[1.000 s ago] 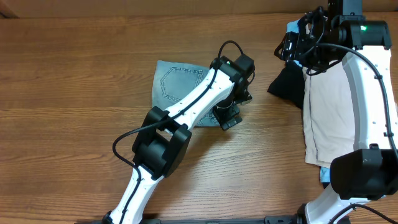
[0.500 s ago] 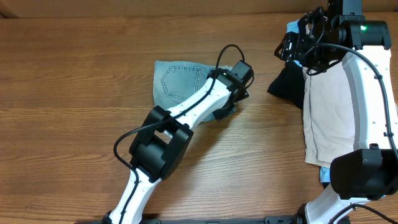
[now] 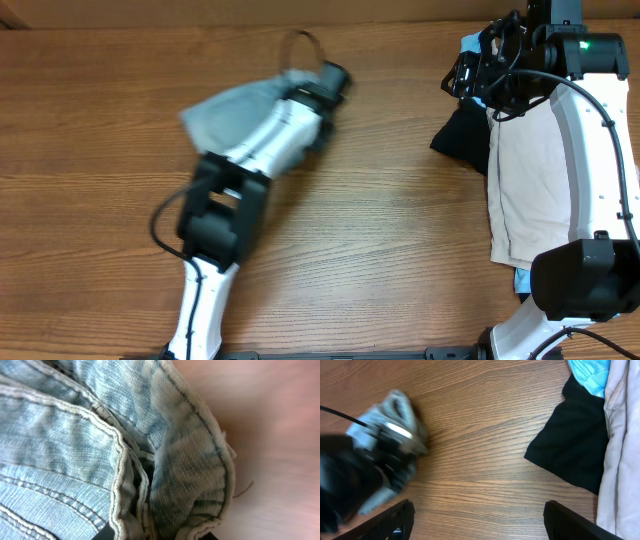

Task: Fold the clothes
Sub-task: 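Carry the shorts bundle to the table's upper-left corner with the left gripper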

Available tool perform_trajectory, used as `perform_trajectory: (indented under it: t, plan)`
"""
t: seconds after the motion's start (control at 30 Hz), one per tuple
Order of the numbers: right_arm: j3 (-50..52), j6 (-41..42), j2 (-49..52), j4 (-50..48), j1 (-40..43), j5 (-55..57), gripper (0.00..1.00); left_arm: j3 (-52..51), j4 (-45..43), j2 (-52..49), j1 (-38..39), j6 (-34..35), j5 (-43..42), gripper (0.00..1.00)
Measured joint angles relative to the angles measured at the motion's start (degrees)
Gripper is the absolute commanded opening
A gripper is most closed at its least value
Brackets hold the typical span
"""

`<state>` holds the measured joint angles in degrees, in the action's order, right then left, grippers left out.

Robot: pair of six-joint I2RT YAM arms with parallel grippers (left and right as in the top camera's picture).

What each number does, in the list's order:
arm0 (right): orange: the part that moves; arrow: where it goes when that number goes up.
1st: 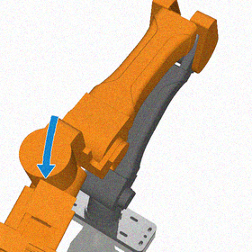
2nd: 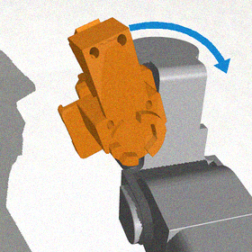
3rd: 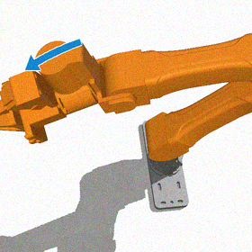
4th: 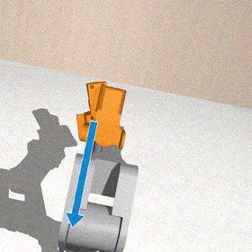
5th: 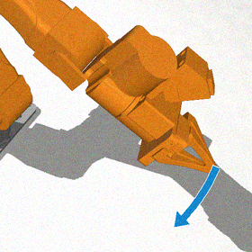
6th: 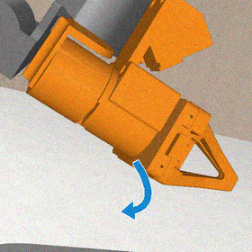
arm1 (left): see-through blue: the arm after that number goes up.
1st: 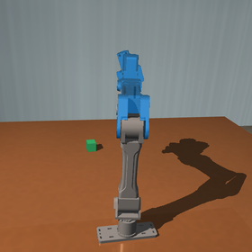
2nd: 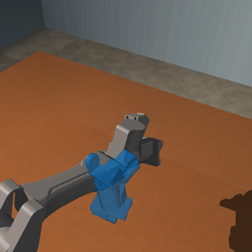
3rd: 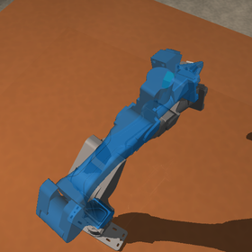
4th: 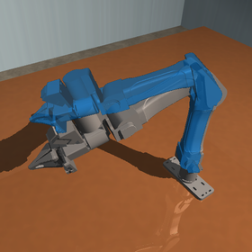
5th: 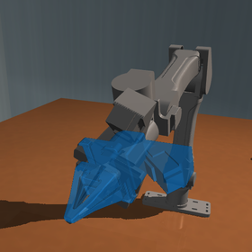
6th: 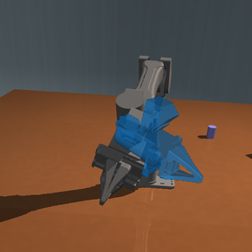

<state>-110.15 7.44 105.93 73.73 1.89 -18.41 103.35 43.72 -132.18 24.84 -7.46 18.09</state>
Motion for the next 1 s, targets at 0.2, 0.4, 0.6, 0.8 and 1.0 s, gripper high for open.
perform_trajectory:
  t: [0.2,0.4,0.6,0.8,1.0]
  plan:
    - [0.0,0.0,0.0,-0.02,0.0,0.0,0.86,-0.28,-7.76,-0.44,-15.82,2.78,0.81,0.07]
    - [0.0,0.04,0.0,0.04,0.0,-0.02,0.86,-0.92,-18.08,-1.07,-29.22,9.05,-1.33,0.1]
    - [0.0,0.0,0.0,0.04,0.0,0.0,0.86,-1.31,-27.8,-1.38,-38.14,17.49,-6.32,0.72]
    - [0.0,0.0,0.0,0.0,0.0,0.0,0.86,-0.04,-29.75,-1.49,-41.51,20.39,-13.09,1.0]
    - [0.0,0.0,0.0,0.04,-0.02,-0.02,0.86,10.56,-11.8,-1.09,-41.05,19.32,-15.52,1.0]
